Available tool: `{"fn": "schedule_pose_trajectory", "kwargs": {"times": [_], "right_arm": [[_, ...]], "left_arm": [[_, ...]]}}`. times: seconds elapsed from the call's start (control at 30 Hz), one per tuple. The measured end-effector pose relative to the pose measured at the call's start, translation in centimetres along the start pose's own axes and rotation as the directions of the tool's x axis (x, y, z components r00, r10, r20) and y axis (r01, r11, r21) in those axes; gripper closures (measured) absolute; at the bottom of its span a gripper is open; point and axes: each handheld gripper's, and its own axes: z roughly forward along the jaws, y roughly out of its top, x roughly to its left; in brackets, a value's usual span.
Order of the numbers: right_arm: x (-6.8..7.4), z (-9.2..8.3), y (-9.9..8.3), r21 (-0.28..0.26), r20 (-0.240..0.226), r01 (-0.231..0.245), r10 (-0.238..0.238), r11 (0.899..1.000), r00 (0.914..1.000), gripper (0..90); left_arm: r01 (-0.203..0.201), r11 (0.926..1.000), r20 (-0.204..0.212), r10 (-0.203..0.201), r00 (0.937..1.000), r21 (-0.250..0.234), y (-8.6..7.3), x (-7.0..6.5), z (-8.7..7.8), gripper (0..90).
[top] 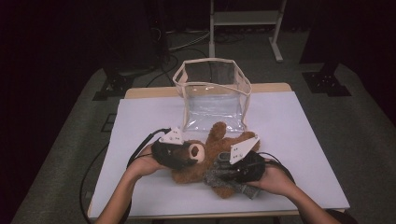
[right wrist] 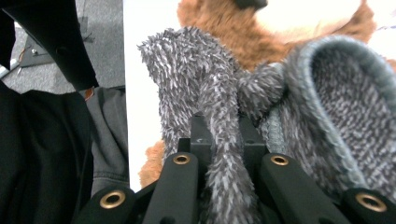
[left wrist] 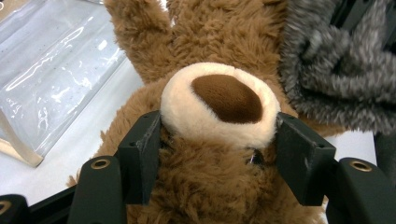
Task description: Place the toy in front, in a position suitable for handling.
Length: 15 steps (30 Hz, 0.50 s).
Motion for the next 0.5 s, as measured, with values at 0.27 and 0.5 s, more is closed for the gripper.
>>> {"fn": "schedule_pose_trajectory", "kwargs": {"times": [0.27, 0.5], "right_arm": [[-0.4, 0.4, 2.0, -0.016, 0.024, 0.018, -0.017, 1.000, 0.9996, 80.5], [-0.8, -0.1, 1.5, -0.040, 0.015, -0.007, 0.008, 0.999, 0.9999, 80.6]], "left_arm": [[-0.011, 0.9999, 0.003, 0.011, 0.9999, 0.002, -0.1, -0.2, -0.3, 35.9], [-0.001, 0.9999, -0.010, 0.001, 1.0000, -0.012, 0.2, 0.2, -0.7, 29.2]]}}
